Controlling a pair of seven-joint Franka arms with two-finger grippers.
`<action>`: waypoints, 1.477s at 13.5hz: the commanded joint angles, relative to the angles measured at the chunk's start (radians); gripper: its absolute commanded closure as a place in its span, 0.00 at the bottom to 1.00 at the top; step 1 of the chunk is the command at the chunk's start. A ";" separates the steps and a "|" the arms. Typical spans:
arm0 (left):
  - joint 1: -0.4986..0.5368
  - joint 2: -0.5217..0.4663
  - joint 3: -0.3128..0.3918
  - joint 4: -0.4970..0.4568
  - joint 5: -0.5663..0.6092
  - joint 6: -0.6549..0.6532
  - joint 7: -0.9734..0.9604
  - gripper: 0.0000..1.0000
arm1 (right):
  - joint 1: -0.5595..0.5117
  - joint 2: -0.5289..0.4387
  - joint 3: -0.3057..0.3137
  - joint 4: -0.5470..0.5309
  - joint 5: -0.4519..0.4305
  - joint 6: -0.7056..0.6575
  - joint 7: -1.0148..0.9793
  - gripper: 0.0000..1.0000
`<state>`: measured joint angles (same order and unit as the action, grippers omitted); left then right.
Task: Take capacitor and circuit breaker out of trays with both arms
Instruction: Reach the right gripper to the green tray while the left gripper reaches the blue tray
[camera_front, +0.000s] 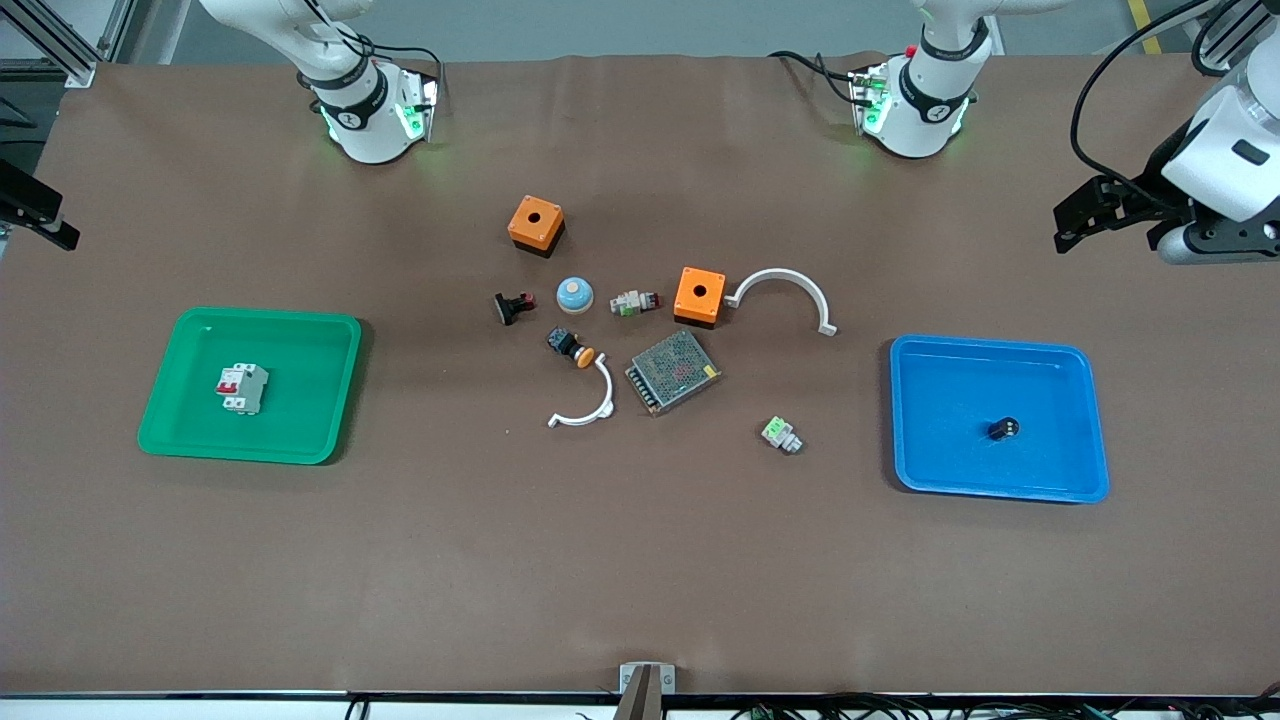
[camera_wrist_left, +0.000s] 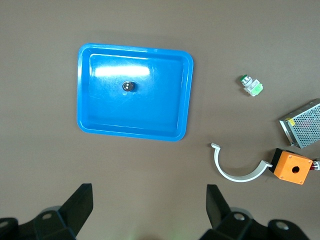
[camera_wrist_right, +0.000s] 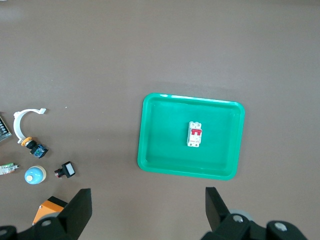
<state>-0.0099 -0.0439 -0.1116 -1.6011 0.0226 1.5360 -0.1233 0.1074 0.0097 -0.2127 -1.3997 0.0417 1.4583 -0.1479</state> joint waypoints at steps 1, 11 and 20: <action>0.005 0.009 -0.002 0.026 0.014 0.000 0.007 0.00 | -0.002 -0.004 0.001 0.001 -0.008 0.002 0.013 0.00; 0.119 0.179 0.012 -0.094 0.022 0.321 0.016 0.00 | 0.011 0.045 0.006 -0.002 -0.105 -0.003 0.008 0.00; 0.199 0.410 0.012 -0.344 0.022 0.774 0.016 0.00 | -0.017 0.240 0.003 -0.016 -0.088 -0.006 0.014 0.00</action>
<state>0.1855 0.3329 -0.0944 -1.9493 0.0269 2.2804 -0.1048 0.1052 0.2593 -0.2131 -1.4237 -0.0374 1.4671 -0.1461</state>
